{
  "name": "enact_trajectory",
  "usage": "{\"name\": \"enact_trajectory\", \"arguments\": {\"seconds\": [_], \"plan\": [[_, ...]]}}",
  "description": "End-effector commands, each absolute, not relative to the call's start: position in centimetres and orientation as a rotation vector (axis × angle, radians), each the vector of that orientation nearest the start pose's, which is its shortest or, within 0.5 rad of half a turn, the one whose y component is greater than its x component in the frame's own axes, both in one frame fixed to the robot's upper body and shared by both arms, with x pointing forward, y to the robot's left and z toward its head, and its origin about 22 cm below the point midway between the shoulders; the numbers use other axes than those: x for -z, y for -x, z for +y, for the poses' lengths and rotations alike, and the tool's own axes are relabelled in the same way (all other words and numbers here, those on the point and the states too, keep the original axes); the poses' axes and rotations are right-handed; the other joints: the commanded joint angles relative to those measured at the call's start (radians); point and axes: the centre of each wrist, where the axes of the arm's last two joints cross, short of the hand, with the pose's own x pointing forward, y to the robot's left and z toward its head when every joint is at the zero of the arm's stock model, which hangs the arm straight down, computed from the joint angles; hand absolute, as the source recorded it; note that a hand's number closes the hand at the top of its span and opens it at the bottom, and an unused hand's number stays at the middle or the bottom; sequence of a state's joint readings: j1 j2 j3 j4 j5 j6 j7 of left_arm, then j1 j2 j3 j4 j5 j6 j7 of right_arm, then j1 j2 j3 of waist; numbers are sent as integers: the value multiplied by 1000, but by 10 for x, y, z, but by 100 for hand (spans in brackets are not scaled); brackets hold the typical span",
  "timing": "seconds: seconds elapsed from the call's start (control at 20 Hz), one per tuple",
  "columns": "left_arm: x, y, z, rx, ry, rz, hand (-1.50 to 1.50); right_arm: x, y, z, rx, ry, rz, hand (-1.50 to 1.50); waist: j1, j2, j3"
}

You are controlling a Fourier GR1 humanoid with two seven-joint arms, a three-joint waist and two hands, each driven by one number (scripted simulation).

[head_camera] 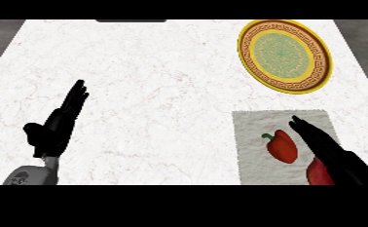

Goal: Pick the bell pepper from the placemat and place it in the plate

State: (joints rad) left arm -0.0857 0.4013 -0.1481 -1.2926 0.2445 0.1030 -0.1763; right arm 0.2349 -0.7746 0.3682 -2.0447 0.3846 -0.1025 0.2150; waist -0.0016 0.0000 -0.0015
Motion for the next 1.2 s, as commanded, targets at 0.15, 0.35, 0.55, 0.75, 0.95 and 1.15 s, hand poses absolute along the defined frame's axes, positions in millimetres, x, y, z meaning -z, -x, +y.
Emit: {"name": "enact_trajectory", "arguments": {"seconds": [0.15, 0.35, 0.55, 0.75, 0.95, 1.15], "plan": [[16, -262, 313, 126, -172, -1515, 0, -99, -177, -295, -1066, 643, -1271, -150, -1, 0, 1], [23, -266, 303, 139, -153, -1519, 0, -93, -178, -263, -1133, 702, -1175, -150, -2, 0, 1], [31, -242, 297, 148, -153, -1511, 0, -62, -207, -266, -1156, 677, -1136, -150, 8, 1, 2], [20, -244, 304, 136, -161, -1518, 0, -66, -194, -260, -1155, 659, -1134, -150, 2, -1, 2], [31, -251, 303, 139, -159, -1515, 0, -37, -189, -254, -1183, 670, -1117, -150, -1, 0, 1], [27, -252, 293, 151, -143, -1523, 0, -30, -225, -236, -1184, 740, -1080, -150, 6, 0, 2]]}}
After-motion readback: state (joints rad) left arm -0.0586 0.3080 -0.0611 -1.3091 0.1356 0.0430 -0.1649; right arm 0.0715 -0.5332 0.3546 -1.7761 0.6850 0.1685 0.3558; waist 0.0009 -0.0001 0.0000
